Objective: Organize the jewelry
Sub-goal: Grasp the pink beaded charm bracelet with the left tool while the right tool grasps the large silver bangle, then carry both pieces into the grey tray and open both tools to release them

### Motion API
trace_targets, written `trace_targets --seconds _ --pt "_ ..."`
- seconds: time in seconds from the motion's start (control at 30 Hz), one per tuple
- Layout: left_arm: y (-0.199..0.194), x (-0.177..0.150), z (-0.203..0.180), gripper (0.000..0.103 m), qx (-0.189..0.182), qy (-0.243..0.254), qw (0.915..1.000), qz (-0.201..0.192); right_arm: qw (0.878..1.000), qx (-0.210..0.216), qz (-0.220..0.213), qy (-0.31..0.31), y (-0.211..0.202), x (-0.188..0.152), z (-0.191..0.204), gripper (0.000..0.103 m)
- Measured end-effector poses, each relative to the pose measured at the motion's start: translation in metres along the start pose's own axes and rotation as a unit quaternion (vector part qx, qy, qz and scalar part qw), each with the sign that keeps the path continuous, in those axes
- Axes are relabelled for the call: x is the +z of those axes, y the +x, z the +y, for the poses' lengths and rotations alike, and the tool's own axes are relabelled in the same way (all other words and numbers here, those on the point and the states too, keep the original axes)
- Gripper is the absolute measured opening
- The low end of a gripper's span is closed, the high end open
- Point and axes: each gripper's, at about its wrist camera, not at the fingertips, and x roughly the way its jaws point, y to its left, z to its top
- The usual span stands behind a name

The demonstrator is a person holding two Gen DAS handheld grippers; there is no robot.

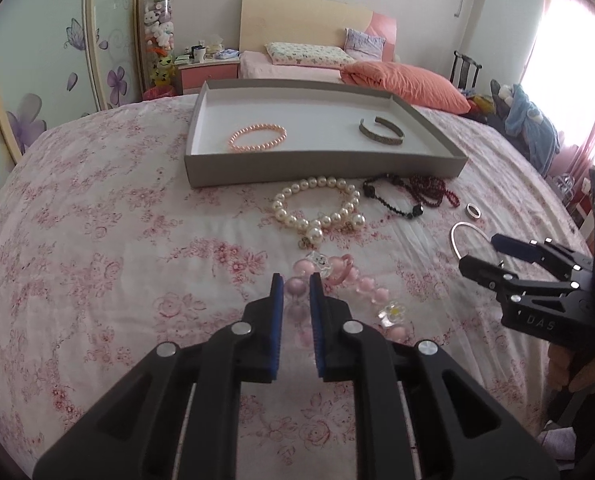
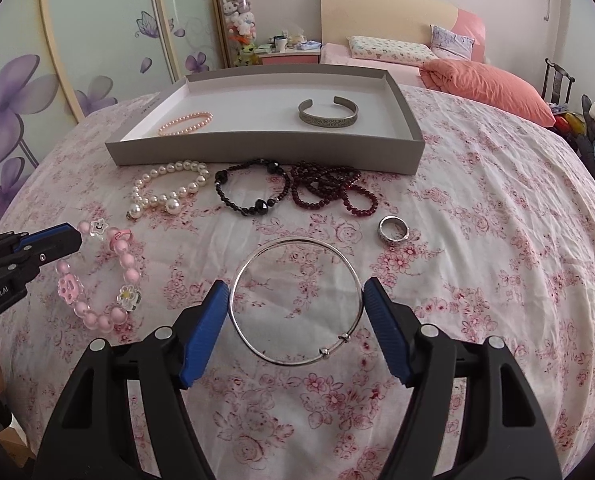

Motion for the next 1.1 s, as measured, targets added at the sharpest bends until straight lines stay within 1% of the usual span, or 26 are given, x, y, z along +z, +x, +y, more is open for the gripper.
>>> trace_targets --seconds 0.17,0.5,0.7,1.1 --pt "-0.013 0.003 0.007 0.014 -0.015 -0.017 0.9996 -0.018 1.0 0.007 -0.008 0.0 -0.004 0.003 0.003 0.07" --pt "-0.036 0.011 0.01 0.014 -0.035 -0.035 0.9973 -0.053 0.999 0.02 -0.026 0.002 -0.012 0.006 0.009 0.07" --pt "-0.045 0.014 0.012 0.014 -0.039 -0.042 0.996 -0.068 0.999 0.029 -0.039 0.006 -0.02 0.007 0.011 0.07" --pt "-0.054 0.015 0.02 0.014 -0.042 -0.062 0.9937 -0.084 0.997 0.035 -0.061 0.009 -0.028 0.013 0.019 0.07"
